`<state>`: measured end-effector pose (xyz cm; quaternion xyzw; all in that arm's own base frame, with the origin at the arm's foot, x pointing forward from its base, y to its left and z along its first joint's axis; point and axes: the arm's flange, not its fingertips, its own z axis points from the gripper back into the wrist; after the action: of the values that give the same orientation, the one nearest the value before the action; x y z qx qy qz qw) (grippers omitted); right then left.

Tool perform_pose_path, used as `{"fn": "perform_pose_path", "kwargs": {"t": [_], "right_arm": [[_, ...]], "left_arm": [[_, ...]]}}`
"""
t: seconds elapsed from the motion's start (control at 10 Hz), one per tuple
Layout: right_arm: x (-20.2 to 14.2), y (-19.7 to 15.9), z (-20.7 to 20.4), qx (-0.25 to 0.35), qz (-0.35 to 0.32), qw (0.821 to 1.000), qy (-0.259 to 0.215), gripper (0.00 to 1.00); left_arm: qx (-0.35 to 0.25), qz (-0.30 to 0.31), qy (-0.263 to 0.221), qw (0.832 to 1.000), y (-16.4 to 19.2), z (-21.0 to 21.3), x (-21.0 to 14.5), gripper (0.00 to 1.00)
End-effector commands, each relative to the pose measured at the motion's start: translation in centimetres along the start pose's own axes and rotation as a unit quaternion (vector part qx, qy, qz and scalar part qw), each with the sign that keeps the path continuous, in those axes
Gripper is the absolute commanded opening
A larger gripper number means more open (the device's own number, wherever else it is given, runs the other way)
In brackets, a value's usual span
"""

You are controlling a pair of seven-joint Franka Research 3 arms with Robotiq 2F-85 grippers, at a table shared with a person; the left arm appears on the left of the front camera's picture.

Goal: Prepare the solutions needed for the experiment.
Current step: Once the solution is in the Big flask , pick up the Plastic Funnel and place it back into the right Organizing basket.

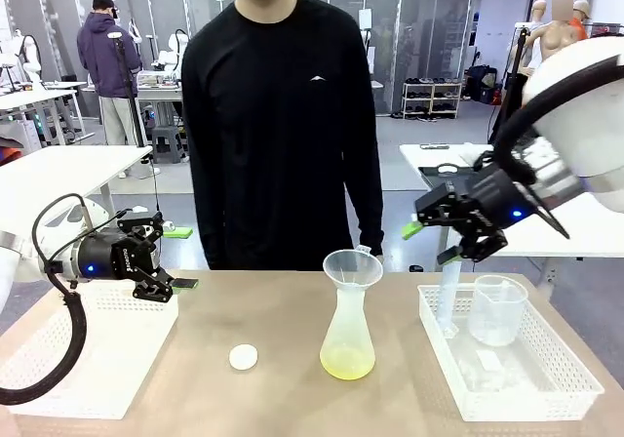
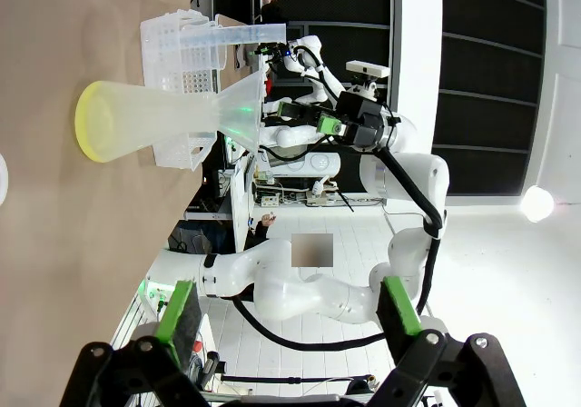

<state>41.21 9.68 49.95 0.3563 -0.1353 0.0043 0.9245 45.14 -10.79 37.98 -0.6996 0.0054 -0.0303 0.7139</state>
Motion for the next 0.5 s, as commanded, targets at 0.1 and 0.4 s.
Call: {"fn": "perform_pose_path", "kwargs": {"t": [0.1,0.4], "right_arm": [[1.9,2.7,-2.3,-0.023,-0.014,1.000,0.004,0.92],[2.2,3.6,-3.5,-0.041,-0.028,0.999,0.005,0.92]], "left_arm": [[-0.003,0.003,0.002,1.000,-0.2,0.0,0.0,1.00],[-0.003,0.003,0.002,1.000,-0.2,0.0,0.0,1.00]]}}
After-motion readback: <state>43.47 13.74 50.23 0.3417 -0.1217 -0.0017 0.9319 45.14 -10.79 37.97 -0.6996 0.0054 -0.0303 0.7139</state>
